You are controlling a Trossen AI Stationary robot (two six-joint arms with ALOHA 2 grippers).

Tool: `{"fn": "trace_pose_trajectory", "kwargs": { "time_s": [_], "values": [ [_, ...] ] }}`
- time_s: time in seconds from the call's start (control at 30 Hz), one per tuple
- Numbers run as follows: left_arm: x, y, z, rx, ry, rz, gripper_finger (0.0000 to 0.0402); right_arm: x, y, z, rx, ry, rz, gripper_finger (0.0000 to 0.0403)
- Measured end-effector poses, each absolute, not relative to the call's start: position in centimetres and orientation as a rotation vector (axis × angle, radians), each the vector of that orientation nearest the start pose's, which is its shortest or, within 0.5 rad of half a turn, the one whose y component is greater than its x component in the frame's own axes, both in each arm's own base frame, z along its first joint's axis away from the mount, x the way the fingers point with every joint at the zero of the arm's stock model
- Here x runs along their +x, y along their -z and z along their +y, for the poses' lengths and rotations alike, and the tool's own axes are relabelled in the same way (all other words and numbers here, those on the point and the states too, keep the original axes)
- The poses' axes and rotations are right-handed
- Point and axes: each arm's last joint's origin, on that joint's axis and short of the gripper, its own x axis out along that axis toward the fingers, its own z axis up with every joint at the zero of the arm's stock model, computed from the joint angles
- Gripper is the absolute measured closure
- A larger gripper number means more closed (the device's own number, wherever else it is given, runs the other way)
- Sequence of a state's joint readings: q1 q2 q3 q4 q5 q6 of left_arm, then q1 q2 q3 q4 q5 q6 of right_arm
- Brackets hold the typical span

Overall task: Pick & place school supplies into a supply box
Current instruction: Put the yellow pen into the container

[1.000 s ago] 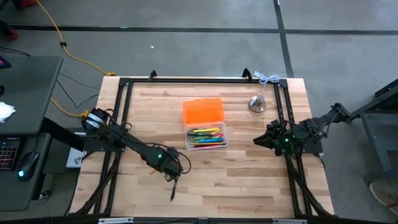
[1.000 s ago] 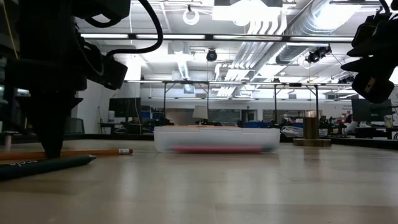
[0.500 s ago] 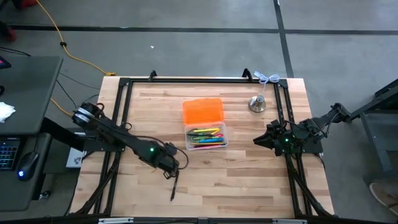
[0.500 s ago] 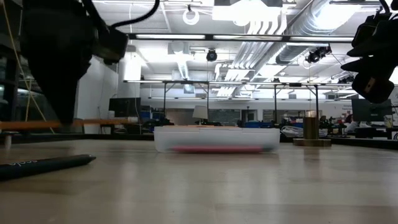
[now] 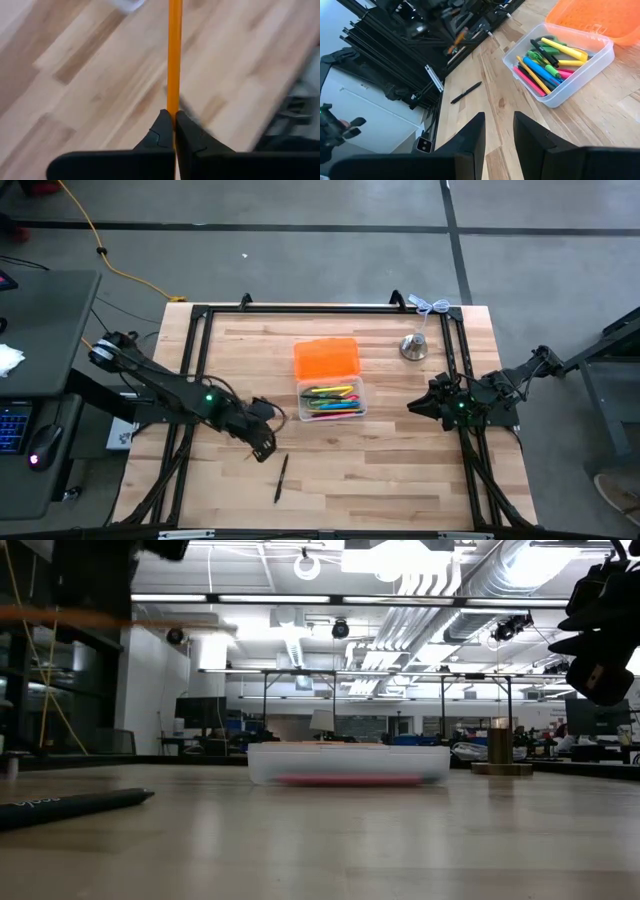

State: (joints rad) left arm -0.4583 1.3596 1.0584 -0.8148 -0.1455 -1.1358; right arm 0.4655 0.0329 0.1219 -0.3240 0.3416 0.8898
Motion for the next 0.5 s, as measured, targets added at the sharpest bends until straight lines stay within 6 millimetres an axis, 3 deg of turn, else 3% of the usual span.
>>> {"fn": "trace_pose_trajectory", "kwargs": {
  "time_s": [0.17, 0.5],
  "values": [
    [23.0, -28.7, -10.7, -0.757, -0.247, 0.889, 0.0374, 8.2, -17.2, 3.0, 0.788, -0.013, 0.249, 0.0325],
    [22.0, -33.3, -9.9, -0.736, -0.119, 0.530, 0.0374, 8.3, -17.3, 3.0, 0.781, -0.009, 0.233, 0.0325]
  ]
}}
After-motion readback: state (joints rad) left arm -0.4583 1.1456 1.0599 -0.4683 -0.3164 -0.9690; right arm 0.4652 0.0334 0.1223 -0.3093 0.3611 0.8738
